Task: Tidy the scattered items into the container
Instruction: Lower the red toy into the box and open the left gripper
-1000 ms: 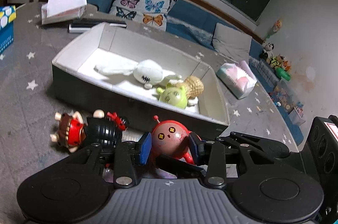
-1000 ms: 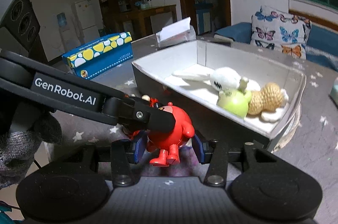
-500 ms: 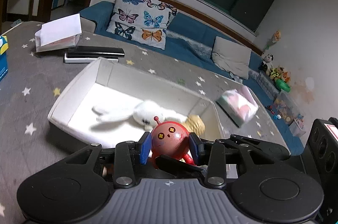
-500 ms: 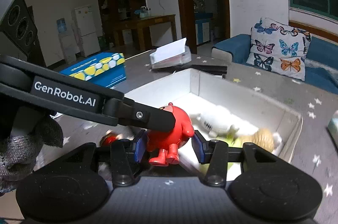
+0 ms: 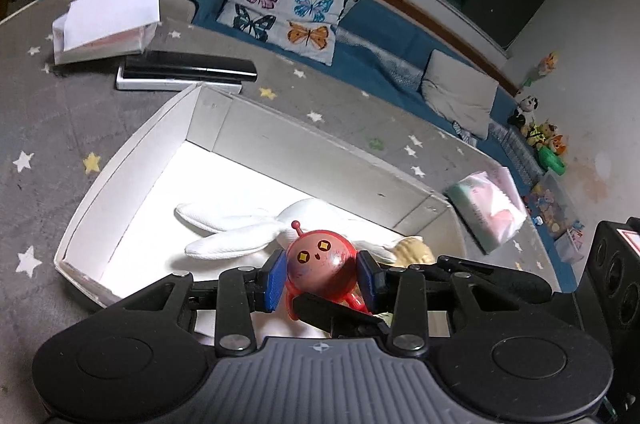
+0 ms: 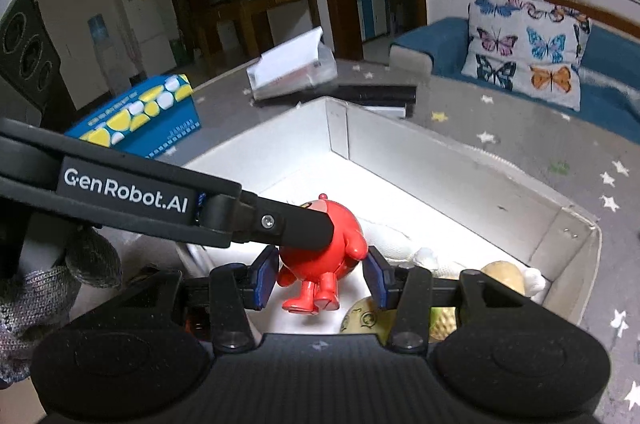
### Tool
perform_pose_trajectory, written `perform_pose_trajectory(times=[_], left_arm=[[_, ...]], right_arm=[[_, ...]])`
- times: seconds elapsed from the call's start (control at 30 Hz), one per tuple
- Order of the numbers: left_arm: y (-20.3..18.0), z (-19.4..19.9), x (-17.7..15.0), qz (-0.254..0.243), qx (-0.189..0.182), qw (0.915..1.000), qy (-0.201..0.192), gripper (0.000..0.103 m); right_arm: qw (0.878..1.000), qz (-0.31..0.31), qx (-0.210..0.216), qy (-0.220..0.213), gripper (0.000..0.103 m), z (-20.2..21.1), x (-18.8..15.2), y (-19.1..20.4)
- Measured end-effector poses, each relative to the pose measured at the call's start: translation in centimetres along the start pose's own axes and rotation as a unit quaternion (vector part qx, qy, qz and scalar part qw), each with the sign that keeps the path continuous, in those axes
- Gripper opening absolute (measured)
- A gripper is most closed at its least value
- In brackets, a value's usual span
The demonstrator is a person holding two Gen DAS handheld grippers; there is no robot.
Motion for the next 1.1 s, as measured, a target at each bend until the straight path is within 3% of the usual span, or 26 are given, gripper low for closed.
perform_pose_trajectory(times=[0.27,0.47,0.93,1.1], left_arm=[[1.2,-1.7,-0.3,0.019,-0.004,0.9996,0.020,0.040],[1.3,-2.7,-0.3,0.020,-0.006,0.9993,0.029,0.040],[1.5,-2.0,-0.1,0.023,-0.013,0.9996,0.012,0.039],[1.1,-1.2,-0.1,0.014,-0.008,0.9999,0.003,0.039]], right_arm=[[0.999,-0.009,0.001,0.046,0.046,-2.1,0.2,-0.7],[0.997,-0.014,-0.021,0.074,0.046,-3.0,0.1,-0.8],[0.998,-0.009,-0.027,0.052,0.050,-2.1,0.1,-0.7],[0.999,-0.013,-0.025,0.036,0.059,-1.2,0.0,-0.7]])
Point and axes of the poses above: each gripper's, at about its wrist camera, not at the fingertips, and z roughly against the way its jaws point, y to its left, x to its top, the point moved 5 cm from there along -z, roughly the way its jaws point, and after that the axes turned 10 degrees about -z, right-handed, at the moved point
